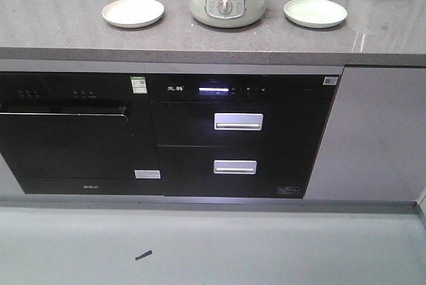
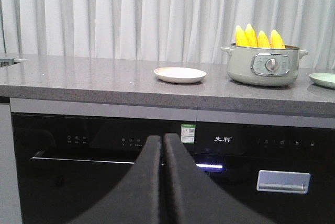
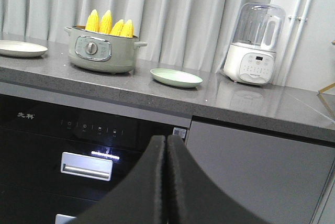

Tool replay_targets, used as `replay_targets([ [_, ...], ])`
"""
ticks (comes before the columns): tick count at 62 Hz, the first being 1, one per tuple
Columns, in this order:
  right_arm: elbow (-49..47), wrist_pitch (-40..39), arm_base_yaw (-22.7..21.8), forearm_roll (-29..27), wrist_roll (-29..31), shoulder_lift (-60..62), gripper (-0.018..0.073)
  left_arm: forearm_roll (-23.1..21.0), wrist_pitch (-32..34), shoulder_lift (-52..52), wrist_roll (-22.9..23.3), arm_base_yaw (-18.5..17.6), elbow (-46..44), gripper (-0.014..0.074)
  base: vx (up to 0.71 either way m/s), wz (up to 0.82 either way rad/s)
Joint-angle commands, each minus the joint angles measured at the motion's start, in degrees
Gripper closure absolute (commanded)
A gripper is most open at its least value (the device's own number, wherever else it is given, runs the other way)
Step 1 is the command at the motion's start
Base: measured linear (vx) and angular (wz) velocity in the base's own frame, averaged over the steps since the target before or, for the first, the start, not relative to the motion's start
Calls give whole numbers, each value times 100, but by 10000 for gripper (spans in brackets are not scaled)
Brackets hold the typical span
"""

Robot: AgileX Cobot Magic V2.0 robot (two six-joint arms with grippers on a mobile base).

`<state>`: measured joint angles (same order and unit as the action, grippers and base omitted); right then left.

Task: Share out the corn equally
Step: 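Drive the base toward the counter with the pot and plates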

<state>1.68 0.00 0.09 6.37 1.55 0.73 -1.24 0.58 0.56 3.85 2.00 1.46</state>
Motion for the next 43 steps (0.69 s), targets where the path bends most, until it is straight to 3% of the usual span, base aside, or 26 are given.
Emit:
replay_targets([
  [1, 58, -438, -42, 45, 25, 21, 564, -13, 433, 97, 72, -1, 23, 603, 14, -5],
  [43, 58, -432, -42, 45, 25, 21, 564, -13, 433, 97, 72, -1, 23, 603, 13, 2],
])
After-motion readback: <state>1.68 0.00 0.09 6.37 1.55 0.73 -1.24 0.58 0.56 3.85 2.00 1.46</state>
